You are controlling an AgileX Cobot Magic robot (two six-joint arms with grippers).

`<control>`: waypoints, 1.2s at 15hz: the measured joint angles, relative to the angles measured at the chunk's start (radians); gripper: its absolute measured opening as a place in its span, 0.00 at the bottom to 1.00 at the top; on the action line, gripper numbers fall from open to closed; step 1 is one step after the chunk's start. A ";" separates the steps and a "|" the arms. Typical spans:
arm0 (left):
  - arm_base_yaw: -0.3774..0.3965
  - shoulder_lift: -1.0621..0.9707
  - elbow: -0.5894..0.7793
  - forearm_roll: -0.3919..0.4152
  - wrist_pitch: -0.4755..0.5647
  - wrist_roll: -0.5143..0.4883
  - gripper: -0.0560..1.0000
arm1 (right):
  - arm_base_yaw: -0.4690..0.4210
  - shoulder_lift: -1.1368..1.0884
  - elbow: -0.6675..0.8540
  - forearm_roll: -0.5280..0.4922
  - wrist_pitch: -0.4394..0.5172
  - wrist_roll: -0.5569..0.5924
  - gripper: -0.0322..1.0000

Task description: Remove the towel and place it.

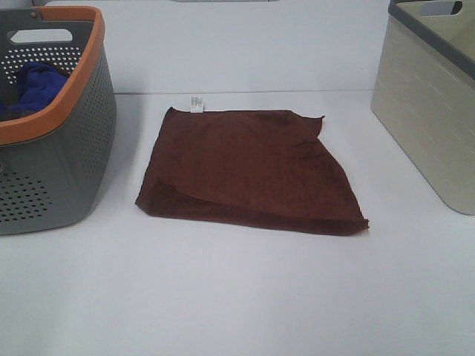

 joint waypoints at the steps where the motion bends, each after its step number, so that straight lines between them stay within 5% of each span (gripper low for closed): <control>1: 0.000 0.000 0.000 -0.007 0.042 0.002 0.99 | 0.000 0.000 0.008 -0.001 -0.003 0.000 0.77; 7: 0.000 -0.023 0.022 -0.020 0.114 -0.002 0.99 | 0.014 0.000 0.012 -0.001 -0.011 0.000 0.77; 10: 0.000 -0.052 0.023 -0.037 0.114 -0.040 0.99 | 0.138 0.000 0.012 -0.001 -0.011 0.000 0.77; 18: 0.000 -0.052 0.023 -0.048 0.115 -0.043 0.99 | 0.145 0.000 0.012 -0.001 -0.012 0.001 0.77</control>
